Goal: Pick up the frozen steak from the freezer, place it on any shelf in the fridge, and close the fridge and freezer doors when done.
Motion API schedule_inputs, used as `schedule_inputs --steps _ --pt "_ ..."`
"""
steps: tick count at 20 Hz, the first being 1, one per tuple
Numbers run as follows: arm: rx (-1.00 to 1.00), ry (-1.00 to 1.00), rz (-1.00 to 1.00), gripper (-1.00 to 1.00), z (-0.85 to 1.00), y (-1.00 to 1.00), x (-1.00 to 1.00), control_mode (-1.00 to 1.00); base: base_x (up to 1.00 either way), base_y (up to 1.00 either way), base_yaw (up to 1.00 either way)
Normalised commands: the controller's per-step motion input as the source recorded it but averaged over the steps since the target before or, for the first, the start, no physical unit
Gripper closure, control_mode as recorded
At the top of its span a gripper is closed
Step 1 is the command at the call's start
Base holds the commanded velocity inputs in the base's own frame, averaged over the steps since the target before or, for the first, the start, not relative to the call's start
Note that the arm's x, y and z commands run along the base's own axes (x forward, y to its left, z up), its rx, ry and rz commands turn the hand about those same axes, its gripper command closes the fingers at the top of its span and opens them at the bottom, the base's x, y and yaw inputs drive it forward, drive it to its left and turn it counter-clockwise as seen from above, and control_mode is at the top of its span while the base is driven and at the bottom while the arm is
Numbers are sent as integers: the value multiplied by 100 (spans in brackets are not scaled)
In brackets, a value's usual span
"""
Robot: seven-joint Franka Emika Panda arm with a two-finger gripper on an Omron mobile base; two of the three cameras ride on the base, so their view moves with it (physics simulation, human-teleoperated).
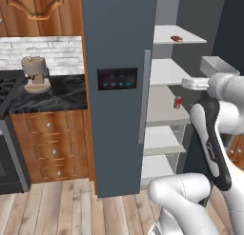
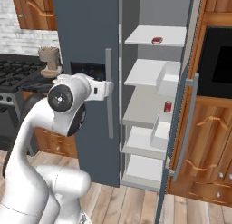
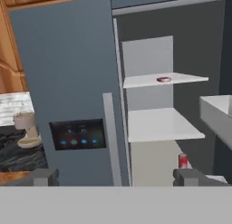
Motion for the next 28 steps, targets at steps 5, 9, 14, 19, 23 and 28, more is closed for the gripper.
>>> schedule_inputs --steps 5,9,14,19,23,28 --pt "4 0 2 -100 -4 -100 -100 -100 0 0 0" --pt "3 10 -8 -100 1 -100 -88 -100 0 0 0" --pt "1 15 -15 -100 1 -100 -16 -100 0 0 0" --pt "5 10 -8 -100 -6 -100 27 -100 0 0 0" --pt "23 3 0 -100 -34 -100 32 -100 0 0 0" --pt "10 3 -2 -100 -20 -76 20 -100 0 0 0"
